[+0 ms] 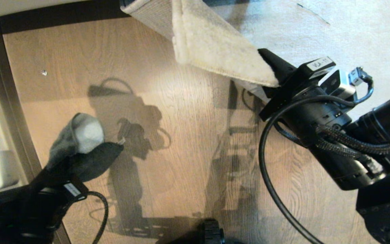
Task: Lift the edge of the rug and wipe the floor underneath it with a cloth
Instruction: Wipe the floor under the carpet with a rag, then lay down the carpet
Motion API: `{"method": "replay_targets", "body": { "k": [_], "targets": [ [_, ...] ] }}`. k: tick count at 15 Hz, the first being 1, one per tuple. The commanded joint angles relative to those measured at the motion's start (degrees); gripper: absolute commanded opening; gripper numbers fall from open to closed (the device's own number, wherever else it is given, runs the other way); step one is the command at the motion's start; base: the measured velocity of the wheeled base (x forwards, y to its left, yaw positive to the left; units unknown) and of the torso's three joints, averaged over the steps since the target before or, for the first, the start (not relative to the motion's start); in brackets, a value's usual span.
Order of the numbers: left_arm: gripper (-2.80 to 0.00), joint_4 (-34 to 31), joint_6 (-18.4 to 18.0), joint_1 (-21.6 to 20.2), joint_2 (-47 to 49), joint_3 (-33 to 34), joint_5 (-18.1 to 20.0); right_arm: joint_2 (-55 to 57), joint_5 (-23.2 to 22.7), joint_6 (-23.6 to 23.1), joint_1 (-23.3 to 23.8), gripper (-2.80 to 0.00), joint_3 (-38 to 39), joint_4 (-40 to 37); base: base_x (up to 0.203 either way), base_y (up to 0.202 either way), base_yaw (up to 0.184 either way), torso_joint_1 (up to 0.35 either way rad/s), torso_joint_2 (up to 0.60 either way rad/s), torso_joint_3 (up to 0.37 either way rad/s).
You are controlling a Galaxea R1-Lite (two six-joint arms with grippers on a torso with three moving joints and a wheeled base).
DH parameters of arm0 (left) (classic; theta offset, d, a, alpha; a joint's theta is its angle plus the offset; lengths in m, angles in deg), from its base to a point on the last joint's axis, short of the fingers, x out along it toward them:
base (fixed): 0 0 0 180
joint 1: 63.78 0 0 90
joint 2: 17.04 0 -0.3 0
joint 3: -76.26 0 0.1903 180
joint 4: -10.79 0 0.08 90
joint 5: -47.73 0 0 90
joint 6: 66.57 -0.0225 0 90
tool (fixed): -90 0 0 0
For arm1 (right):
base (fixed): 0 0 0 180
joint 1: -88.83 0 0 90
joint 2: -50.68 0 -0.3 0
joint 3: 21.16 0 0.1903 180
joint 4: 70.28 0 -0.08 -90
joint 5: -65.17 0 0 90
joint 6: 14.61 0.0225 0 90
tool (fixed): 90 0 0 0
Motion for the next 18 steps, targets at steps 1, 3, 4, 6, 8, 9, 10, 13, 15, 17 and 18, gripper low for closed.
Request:
{"method": "replay_targets", "body": {
  "k": [1, 3, 4, 6, 8, 9, 10, 13, 15, 17, 18],
  "targets": [
    [-2.80, -5.10, -3.71, 0.03, -14.31, 0.95, 0.54, -0.07, 0.02, 0.34, -0.03, -2.80, 0.11, 2.55, 0.000, 0.000, 0.000, 0.000, 0.00, 0.000],
    [-2.80, -15.44, -5.21, 0.05, -23.36, 1.10, 3.24, -0.07, 0.02, 0.34, -0.03, -2.80, 0.20, 2.55, 0.000, 0.000, 0.000, 0.000, 0.00, 0.000],
    [-2.80, -21.58, -5.57, 0.05, -28.10, 1.14, 5.32, -0.07, 0.02, 0.34, -0.03, -2.80, 0.20, 2.55, 0.000, 0.000, 0.000, 0.000, 0.00, 0.000],
    [-2.80, -33.59, -5.94, 0.08, -36.82, 1.16, 9.67, -0.15, 0.02, 0.34, -0.03, -2.80, 0.20, 2.55, 0.000, 0.000, 0.000, 0.000, 0.00, 0.000],
    [-2.80, -45.04, -6.12, 0.19, -44.88, 1.07, 15.00, -0.30, 0.02, 0.34, -0.03, -2.80, 0.34, 2.55, 0.000, 0.000, 0.000, 0.000, 0.00, 0.000],
    [-2.80, -49.39, -6.14, 0.25, -48.01, 1.05, 18.00, -0.40, 0.02, 0.34, -0.03, -2.80, 0.62, 2.55, 0.000, 0.000, 0.000, 0.000, 0.00, 0.000],
    [-2.80, -53.50, -6.14, 0.29, -51.01, 1.09, 21.37, -0.42, 0.02, 0.34, -0.03, -2.80, 0.79, 2.55, 0.000, 0.000, 0.000, 0.000, 0.00, 0.000],
    [-2.80, -65.37, -6.15, 0.29, -60.09, 1.14, 30.74, -0.42, 0.02, 0.34, -0.12, -2.80, 1.34, 2.55, 0.000, 0.000, 0.000, 0.000, 0.00, 0.000],
    [-2.80, -71.61, -5.67, -0.23, -62.86, 1.15, 37.71, -0.42, 0.02, 0.34, -0.12, -2.80, 1.34, 2.55, 0.000, 0.000, 0.000, 0.000, 0.00, 0.000],
    [-2.80, -74.61, -4.52, -0.37, -62.72, 1.17, 44.52, -0.42, 0.02, 0.34, -0.12, -2.80, 1.34, 2.55, 0.000, 0.000, 0.000, 0.000, 0.00, 0.000],
    [-2.80, -76.56, -3.07, -0.37, -62.71, 1.16, 47.96, -0.40, 0.02, 0.35, -0.12, -2.80, 1.34, 2.55, 0.000, 0.000, 0.000, 0.000, 0.00, 0.000]
  ]
}}
